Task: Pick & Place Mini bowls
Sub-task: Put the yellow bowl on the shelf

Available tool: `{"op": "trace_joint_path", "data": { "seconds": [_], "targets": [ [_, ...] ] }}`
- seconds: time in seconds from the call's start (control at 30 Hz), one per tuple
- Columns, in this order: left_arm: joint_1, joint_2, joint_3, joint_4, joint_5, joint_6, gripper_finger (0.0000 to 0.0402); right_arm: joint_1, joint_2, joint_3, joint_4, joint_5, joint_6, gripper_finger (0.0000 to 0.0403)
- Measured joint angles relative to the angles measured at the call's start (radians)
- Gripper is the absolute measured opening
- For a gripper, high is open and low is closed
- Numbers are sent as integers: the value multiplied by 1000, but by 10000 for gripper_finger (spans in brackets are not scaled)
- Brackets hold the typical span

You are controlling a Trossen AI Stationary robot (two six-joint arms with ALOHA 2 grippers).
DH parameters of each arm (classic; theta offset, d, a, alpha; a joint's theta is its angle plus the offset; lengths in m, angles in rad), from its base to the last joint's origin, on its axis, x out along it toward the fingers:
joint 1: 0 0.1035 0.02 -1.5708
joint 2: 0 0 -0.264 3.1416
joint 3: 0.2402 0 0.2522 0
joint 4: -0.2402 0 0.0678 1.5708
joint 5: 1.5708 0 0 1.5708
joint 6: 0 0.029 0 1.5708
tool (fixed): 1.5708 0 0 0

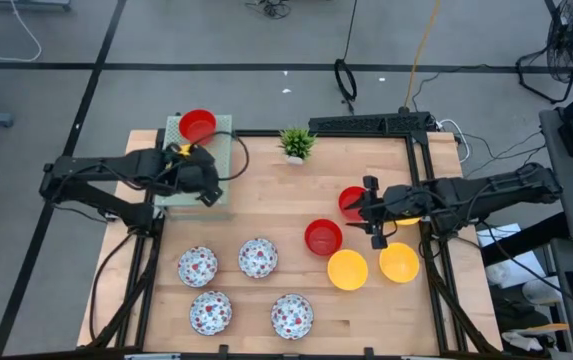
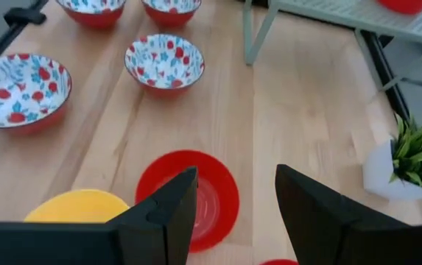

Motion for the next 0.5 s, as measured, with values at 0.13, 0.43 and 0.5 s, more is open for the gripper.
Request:
{"op": "trace_joint_path", "data": {
  "seconds": [0.13, 0.43, 0.5],
  "targets": [
    [0, -4, -12, -70, -27, -129, 0, 0, 0, -20, 12, 0, -1, 171],
    [0, -19, -164, -69, -45, -302, 0, 0, 0, -66, 10, 0, -3, 171],
    [0, -19, -188, -69, -63, -336, 0, 0, 0, -66, 11, 0, -3, 171]
  ]
}}
